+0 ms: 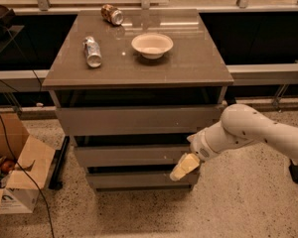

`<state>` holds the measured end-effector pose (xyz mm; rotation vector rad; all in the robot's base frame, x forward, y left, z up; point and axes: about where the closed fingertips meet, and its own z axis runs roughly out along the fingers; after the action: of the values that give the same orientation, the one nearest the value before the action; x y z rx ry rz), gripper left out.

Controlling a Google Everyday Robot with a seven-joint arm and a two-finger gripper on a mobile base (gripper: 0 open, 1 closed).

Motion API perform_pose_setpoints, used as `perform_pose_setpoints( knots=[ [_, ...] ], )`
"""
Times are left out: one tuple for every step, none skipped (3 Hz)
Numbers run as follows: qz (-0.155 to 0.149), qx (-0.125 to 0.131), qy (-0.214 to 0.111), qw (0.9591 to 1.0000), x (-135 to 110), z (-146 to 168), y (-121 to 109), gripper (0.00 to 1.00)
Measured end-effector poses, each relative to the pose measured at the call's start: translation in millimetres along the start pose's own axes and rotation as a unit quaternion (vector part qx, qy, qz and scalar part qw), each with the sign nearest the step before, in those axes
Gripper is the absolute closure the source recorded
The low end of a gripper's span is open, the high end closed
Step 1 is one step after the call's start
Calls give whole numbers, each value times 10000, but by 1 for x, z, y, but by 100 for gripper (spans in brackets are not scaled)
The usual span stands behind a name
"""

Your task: Open middle drawer

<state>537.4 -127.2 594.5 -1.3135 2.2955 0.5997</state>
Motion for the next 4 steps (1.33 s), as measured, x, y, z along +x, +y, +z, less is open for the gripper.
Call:
perform_pose_setpoints(
  knots=[
    [-378, 18, 106, 9992, 0, 26, -13, 0],
    [-482, 55, 115, 9988, 9, 57, -32, 0],
    [-180, 2, 103, 9998, 29, 95, -55, 0],
    [-85, 16, 51, 9999, 34, 116, -77, 0]
  ],
)
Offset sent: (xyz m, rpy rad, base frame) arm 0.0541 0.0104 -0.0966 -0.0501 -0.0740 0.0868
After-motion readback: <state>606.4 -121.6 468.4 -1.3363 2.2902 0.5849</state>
